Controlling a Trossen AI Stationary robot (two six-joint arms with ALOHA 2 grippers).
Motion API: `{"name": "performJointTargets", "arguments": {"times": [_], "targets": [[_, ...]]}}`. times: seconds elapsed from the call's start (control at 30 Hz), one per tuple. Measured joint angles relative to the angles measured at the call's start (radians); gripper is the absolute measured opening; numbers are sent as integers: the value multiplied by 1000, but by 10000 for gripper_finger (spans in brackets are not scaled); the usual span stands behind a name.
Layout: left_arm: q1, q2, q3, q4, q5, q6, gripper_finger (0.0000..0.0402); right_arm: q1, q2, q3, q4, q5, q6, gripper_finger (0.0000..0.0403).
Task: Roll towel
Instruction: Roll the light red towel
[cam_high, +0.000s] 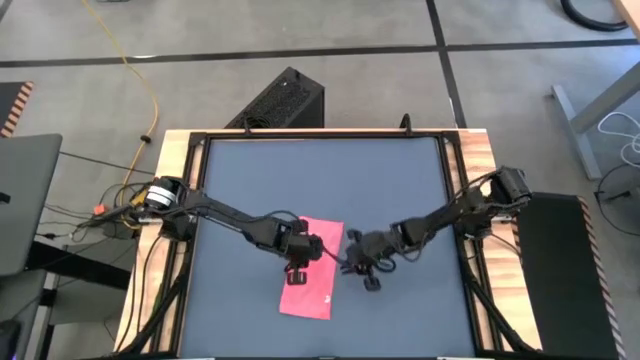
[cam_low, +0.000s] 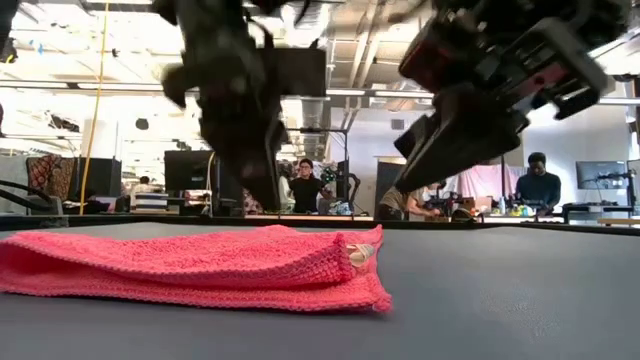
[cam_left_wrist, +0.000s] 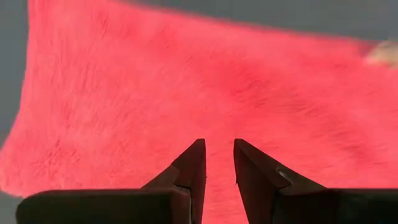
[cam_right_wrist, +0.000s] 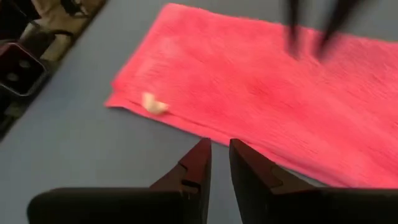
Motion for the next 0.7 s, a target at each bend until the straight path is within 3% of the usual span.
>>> {"name": "performJointTargets", "arguments": {"times": [0.17,0.43,0.7], "targets": [[42,-18,-85,84,21,40,62,62,79,37,38,21,8,87],[103,-39,-172,171,-16,77,38,59,239,164,105,-76,26,87],[120,-78,-297,246,-12,34,16,110,320,275,94,-20,73,87]]}}
